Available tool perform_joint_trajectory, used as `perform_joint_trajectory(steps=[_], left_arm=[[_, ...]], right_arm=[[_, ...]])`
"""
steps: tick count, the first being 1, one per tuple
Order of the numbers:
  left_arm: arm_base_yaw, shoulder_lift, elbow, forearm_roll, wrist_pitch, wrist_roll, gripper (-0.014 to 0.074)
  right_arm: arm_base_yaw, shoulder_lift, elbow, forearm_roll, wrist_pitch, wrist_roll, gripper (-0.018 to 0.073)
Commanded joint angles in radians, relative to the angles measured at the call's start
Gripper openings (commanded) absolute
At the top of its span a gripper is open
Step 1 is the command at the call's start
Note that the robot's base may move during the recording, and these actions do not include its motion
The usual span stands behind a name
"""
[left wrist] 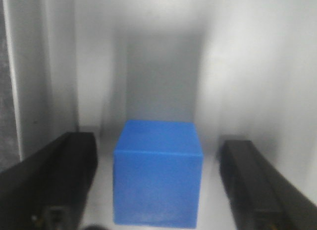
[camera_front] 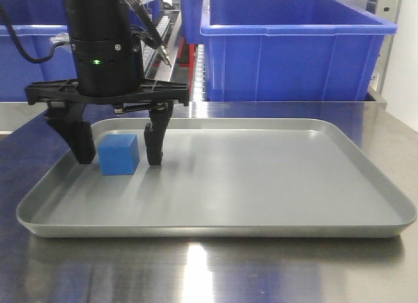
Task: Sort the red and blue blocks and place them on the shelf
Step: 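Lower the open left gripper around the blue cube, then close the left gripper on the blue cube and lift it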
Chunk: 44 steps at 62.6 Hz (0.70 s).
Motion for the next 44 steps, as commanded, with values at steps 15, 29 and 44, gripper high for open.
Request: perform_joint_trajectory(steps=[15, 29, 44], left_arm=[[-0.006, -0.049, -0.031, 0.003, -0.011, -0.01, 0.0288], [-0.006, -0.049, -0.031, 0.003, -0.011, -0.01, 0.0125], [-0.006, -0.077, -0.031, 0.007, -0.011, -0.01, 0.0125]], right_arm=[[-0.007, 0.003, -0.029, -0.003, -0.095, -0.008, 0.0048], [-0.007, 0.003, -0.029, -0.003, -0.095, -0.008, 0.0048], [-0.007, 0.003, -0.029, -0.003, -0.095, -0.008, 0.0048]])
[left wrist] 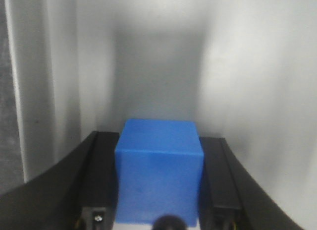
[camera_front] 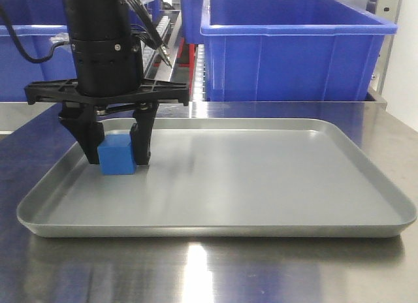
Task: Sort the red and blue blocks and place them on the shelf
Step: 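Close the left gripper on the blue cube and lift it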
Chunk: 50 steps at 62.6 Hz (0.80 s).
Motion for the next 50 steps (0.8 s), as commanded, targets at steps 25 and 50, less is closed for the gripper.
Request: perform_joint_trajectory(steps=[25, 50], left_arm=[[-0.003, -0.181, -0.027, 0.037, -0.024, -0.008, 0.0125], [0.073, -0.466, 0.225, 0.017, -0.412, 0.315, 0.0125]], right_arm=[[-0.007, 0.003, -0.029, -0.003, -0.095, -0.008, 0.0048], [-0.007, 0.003, -0.029, -0.003, -0.095, -0.008, 0.0048]])
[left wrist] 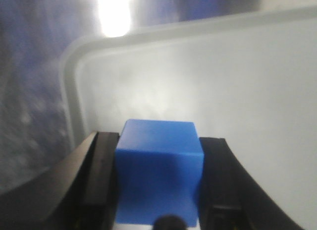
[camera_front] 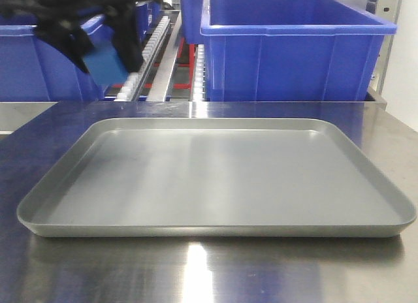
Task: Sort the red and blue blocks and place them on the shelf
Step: 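Close the left gripper on the blue cube and lift it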
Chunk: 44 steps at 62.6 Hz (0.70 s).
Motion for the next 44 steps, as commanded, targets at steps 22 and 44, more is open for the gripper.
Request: perform_joint_trajectory(steps=[22, 44], left_arm=[[0.246, -0.438, 0.363, -0.064, -0.473, 0.27, 0.0125], [0.416, -0.805, 0.679, -0.177, -0.74, 0.349, 0.0125]], right_arm=[[-0.007, 0.003, -0.029, -0.003, -0.095, -0.008, 0.0048], [-0.007, 0.003, -0.029, -0.003, -0.095, -0.008, 0.0048]])
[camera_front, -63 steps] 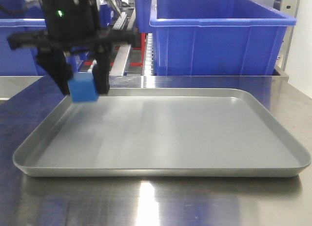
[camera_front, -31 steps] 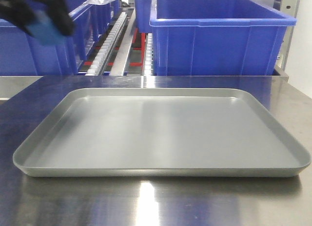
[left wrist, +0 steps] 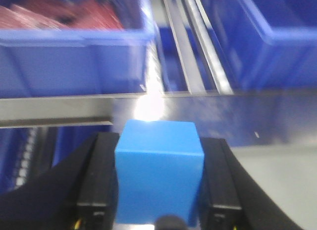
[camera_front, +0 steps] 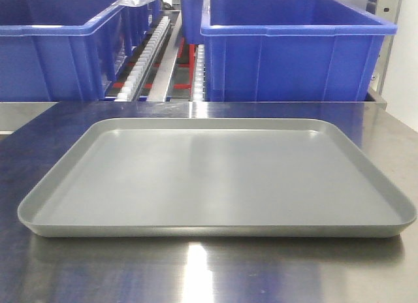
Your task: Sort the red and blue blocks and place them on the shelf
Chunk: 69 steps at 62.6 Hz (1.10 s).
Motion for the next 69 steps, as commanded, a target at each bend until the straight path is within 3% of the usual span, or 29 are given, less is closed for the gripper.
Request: perform_joint_trajectory(steps=[1, 13, 38, 69], left_arm=[[0.038, -0.091, 0.024, -0.024, -0.111, 0.0, 0.0125], [0.096, -0.274, 0.124, -0.024, -0.111, 0.0, 0.0125], [0.096, -0.515, 0.206, -0.024, -0.111, 0.0, 0.0125], [0.096, -0.532, 0.206, -0.02, -0.111, -0.005, 0.0125]], right_arm=[[-0.007, 0.003, -0.029, -0.003, -0.095, -0.008, 0.0048], [-0.007, 0.003, -0.029, -0.003, -0.095, -0.008, 0.0048], [-0.007, 0.003, -0.029, -0.003, -0.095, -0.008, 0.0048], [-0.007, 0.003, -0.029, -0.003, -0.095, -0.008, 0.0048]])
